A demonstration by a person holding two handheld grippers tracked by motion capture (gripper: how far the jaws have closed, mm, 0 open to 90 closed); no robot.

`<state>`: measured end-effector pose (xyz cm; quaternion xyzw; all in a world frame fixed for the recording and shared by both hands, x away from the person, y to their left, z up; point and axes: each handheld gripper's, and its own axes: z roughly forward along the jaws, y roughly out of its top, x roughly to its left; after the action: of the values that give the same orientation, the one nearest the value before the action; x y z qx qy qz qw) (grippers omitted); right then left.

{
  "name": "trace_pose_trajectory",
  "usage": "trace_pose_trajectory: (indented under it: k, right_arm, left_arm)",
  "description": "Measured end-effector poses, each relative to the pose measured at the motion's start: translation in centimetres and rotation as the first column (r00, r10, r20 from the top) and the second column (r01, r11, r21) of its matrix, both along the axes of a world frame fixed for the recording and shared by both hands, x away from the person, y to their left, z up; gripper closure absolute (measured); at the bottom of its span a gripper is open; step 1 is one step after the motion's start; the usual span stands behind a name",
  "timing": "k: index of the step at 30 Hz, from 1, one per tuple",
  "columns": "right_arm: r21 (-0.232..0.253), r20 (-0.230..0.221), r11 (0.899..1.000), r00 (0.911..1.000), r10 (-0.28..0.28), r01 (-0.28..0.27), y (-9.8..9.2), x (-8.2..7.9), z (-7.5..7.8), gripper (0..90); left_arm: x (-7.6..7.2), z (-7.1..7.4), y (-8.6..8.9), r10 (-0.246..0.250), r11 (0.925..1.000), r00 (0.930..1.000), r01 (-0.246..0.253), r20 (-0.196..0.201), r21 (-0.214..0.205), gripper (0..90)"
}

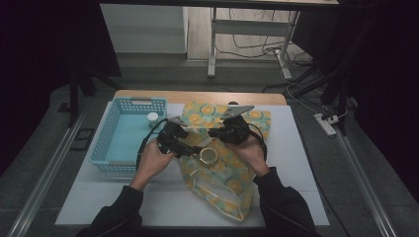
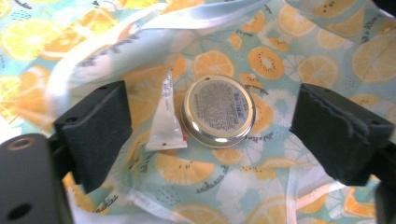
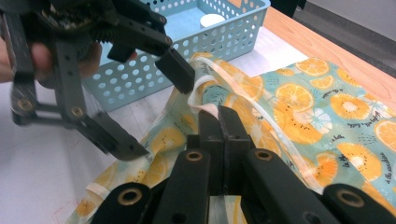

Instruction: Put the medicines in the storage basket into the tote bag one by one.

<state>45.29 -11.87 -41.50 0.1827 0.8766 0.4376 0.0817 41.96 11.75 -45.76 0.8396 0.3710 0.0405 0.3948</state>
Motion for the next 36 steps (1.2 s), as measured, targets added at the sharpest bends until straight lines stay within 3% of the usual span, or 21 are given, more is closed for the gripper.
trace_pose_trajectory:
  k: [15,19,27,32,36]
  right_arm:
    - [-0.001,-0.001,1.000,1.0000,-0.001,0.001,0.0,0.0,0.0,90.0]
    - [-0.002,0.000,1.000,1.0000,0.000,0.000,0.0,0.0,-0.1,90.0]
    - [-0.002,-0.002,1.000,1.0000,0.002,-0.002,0.1,0.0,-0.1,90.0]
    - [-0.006,-0.002,1.000,1.0000,0.001,-0.001,0.1,0.0,-0.1,90.0]
    - [-0.006,-0.003,1.000,1.0000,0.001,-0.001,0.1,0.1,-0.2,90.0]
  left_arm:
    - [-0.2,0.4,4.6,0.060,0.9978,0.9977,-0.058,0.032,-0.033,1.1]
    - [-0.2,0.5,5.9,0.083,0.9966,0.9960,-0.082,0.035,-0.007,0.6]
    - [0.1,0.4,9.0,0.159,0.9873,0.9869,-0.158,0.029,-0.013,0.0]
    - [0.5,0.0,10.6,0.206,0.9770,0.9776,-0.208,0.044,0.047,0.0]
    - [1.0,-0.2,11.7,0.245,0.9664,0.9687,-0.247,0.039,0.070,0.0]
